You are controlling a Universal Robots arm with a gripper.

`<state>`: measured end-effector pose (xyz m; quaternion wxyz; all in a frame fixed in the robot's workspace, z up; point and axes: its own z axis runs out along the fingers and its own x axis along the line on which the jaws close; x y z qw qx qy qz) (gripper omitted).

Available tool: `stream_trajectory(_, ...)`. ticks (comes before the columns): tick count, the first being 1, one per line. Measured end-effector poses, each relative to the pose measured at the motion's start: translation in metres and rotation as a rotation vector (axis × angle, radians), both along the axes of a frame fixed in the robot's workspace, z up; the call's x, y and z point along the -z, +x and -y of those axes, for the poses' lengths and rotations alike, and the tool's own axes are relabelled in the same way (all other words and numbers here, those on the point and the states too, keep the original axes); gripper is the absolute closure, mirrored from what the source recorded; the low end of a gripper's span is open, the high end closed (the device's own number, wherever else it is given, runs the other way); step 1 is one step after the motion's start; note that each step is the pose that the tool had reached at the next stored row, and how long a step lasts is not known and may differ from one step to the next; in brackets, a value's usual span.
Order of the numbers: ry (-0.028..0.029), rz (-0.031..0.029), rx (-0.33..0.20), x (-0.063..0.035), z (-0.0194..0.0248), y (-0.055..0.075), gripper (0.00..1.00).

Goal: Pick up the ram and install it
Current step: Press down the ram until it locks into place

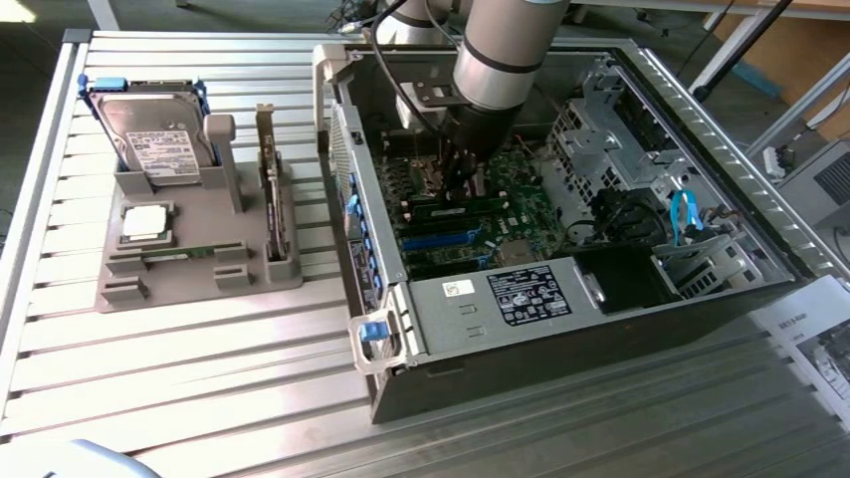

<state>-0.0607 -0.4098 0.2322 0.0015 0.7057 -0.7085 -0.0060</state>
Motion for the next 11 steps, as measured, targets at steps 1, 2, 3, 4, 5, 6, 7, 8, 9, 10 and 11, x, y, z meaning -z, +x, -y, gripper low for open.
stream_trajectory(1,0.0007,0.0004,0.0,-0.0011,-0.0001,0.0,0.9)
stream_trajectory(2,-0.0005,-0.0003,0.0,-0.0033,0.0,0.0,0.9)
stream_trajectory(3,-0.0008,-0.0004,0.0,-0.0051,0.0001,0.0,0.9)
stream_trajectory(4,-0.0009,-0.0004,0.0,-0.0069,0.0,0.0,0.9)
stream_trajectory(5,-0.0011,-0.0004,0.0,-0.0086,0.0001,0.0,0.9)
stream_trajectory(6,-0.0013,-0.0004,0.0,-0.0103,0.0001,0.0,0.9)
stream_trajectory(7,-0.0015,-0.0004,0.0,-0.0118,0.0001,0.0,0.9)
stream_trajectory(8,-0.0018,-0.0004,0.0,-0.0134,0.0001,0.0,0.9)
stream_trajectory(9,-0.002,-0.0005,0.0,-0.0149,0.0001,0.0,0.9)
stream_trajectory(10,-0.0022,-0.0005,0.0,-0.0161,0.0001,0.0,0.9)
stream_trajectory(11,-0.0023,-0.0004,0.0,-0.0169,0.0001,0.0,0.9)
